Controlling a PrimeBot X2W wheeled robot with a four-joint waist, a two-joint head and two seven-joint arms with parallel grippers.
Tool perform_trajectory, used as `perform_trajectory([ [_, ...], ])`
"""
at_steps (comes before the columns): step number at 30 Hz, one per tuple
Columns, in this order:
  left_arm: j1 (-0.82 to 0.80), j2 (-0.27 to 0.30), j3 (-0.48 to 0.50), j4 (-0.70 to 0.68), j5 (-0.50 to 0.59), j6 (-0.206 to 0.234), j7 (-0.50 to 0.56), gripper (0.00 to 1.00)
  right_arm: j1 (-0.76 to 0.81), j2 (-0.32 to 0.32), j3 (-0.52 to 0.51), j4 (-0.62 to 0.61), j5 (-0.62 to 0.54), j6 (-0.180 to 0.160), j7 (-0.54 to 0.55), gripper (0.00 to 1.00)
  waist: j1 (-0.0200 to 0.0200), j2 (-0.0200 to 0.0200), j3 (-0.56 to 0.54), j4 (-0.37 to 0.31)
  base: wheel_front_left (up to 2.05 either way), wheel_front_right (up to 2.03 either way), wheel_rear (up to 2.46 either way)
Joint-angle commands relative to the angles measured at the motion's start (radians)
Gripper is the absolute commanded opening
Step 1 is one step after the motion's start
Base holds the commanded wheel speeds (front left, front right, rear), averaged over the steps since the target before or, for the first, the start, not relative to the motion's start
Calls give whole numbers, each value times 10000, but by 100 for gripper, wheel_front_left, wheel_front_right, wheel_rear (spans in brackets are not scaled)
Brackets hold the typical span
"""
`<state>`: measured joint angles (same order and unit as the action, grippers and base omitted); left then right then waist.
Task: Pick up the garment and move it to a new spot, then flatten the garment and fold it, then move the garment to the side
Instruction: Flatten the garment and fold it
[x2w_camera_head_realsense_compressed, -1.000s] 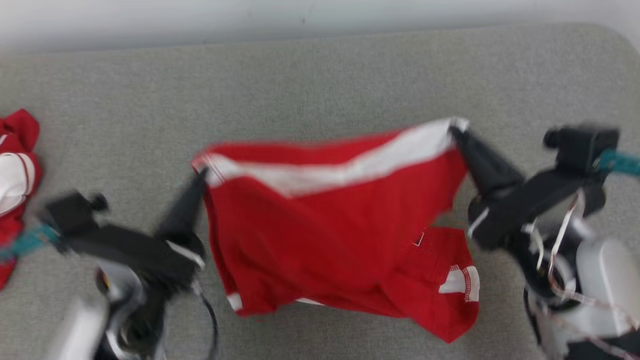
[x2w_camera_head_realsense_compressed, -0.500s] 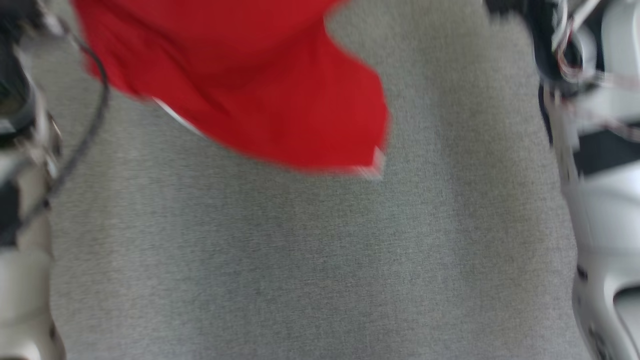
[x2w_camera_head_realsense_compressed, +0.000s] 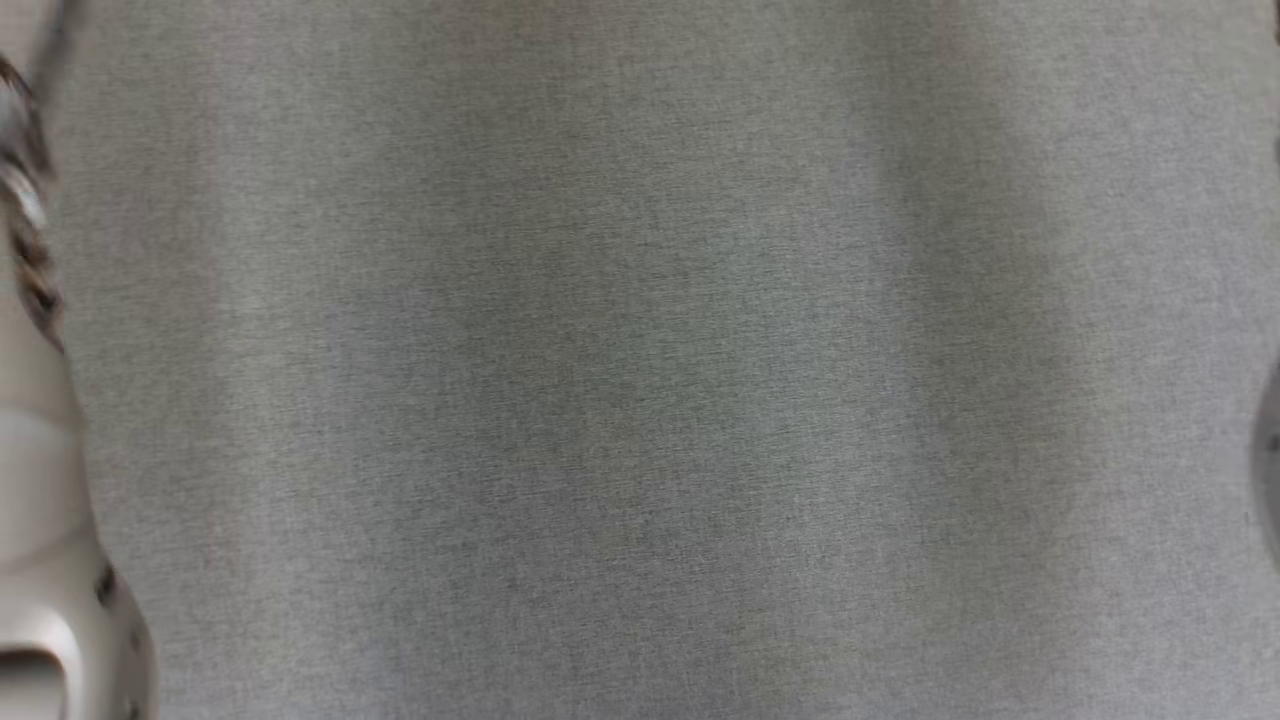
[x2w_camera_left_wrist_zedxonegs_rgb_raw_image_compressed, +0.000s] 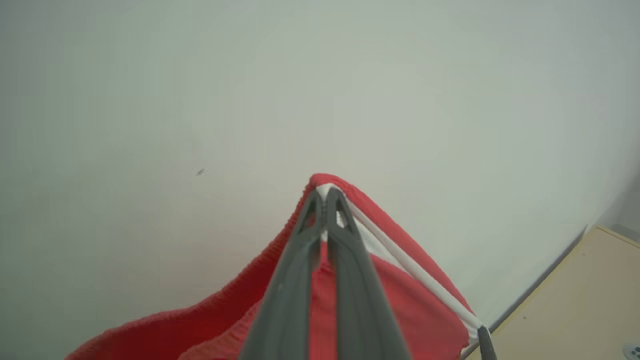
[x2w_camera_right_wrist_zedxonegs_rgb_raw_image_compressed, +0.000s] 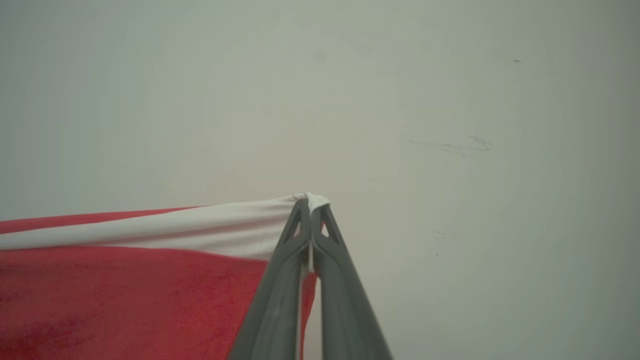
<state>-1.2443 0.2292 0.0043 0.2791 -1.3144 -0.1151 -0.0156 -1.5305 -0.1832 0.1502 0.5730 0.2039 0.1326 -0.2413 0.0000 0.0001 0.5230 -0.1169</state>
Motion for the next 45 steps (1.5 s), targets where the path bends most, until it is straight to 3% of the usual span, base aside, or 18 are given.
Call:
perform_trajectory([
  [1,626,119,12,-12,-145,-48,54,0,271,-363,122,154,-19,-39,-81,0,0,-1,-24,72,0,0,0],
  [8,3401,131,-956,-865,-1,-154,177,0,1919,-1299,1545,483,848,-39,123,0,0,-1,-484,175,0,0,0],
  [15,7126,265,-1859,-2188,-576,-155,97,0,4265,-2488,2741,-151,1659,-35,705,0,0,-1,-1643,104,0,0,0],
  [20,9346,712,-2668,-3065,-375,-145,9,0,6233,-3212,2997,-974,2219,-35,1371,0,0,-1,-2422,105,0,0,0],
  [25,10767,1187,-3722,-3509,162,-146,-70,0,8243,-3599,2402,-1621,2615,-35,2472,0,0,-1,-3016,205,0,0,0],
  [31,11401,1332,-4174,-3226,676,-140,-536,0,10512,-3384,1167,-2804,2685,-39,3840,0,0,-1,-3414,353,0,0,0],
  [34,11564,1388,-4369,-2795,1172,-140,-921,0,12399,-3152,317,-4403,2477,-38,5305,0,0,-1,-3594,384,0,0,0],
  [35,11564,1388,-4369,-2795,1172,-140,-921,0,12399,-3152,317,-4403,2477,-38,5305,0,0,-1,-3594,384,0,0,0],
  [45,12135,1497,-4663,-1925,2146,351,-1499,0,16243,-2059,-1290,-8152,2411,-33,9248,0,0,-1,-3804,247,0,0,0],
])
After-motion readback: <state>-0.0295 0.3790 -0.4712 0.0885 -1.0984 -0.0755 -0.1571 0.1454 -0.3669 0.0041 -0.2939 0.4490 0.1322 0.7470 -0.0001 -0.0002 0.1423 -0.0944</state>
